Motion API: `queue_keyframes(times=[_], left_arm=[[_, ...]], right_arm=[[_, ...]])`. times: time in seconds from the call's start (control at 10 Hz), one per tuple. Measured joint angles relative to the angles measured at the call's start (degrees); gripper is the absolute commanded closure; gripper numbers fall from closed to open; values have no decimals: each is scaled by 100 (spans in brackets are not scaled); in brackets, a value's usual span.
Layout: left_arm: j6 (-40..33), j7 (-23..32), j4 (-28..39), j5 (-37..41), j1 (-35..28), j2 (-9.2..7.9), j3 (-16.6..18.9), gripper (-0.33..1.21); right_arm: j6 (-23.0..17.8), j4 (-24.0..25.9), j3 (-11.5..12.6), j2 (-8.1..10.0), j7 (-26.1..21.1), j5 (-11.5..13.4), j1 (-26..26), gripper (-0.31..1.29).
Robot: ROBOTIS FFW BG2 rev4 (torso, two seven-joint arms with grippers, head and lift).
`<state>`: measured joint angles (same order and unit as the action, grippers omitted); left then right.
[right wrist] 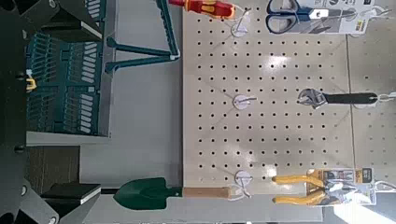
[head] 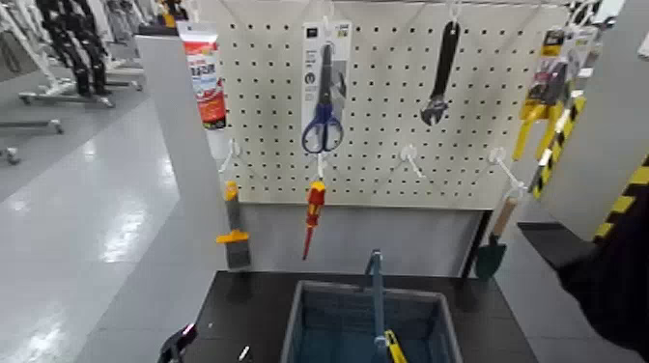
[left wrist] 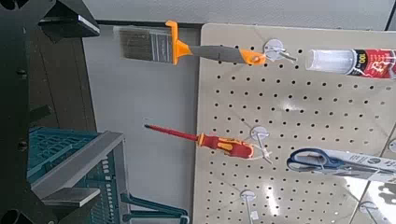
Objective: Put the yellow pliers into the crate.
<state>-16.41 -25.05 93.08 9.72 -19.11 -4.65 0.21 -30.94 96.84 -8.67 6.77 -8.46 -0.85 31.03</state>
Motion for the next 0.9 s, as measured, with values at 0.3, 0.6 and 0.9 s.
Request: queue_keyframes(times=[0.3, 0.6, 0.9], left_arm=[[7, 1, -9, -5, 13, 8, -5, 10], [15, 7, -18, 3, 17, 13, -15, 10], [16, 9, -18, 1, 21, 15, -20, 10]], right_arm=[[44, 116, 168, -12, 173, 81, 6, 17], [250, 434, 681, -105, 402, 82, -36, 16], [933, 998, 1220, -145, 893, -323, -71, 17]])
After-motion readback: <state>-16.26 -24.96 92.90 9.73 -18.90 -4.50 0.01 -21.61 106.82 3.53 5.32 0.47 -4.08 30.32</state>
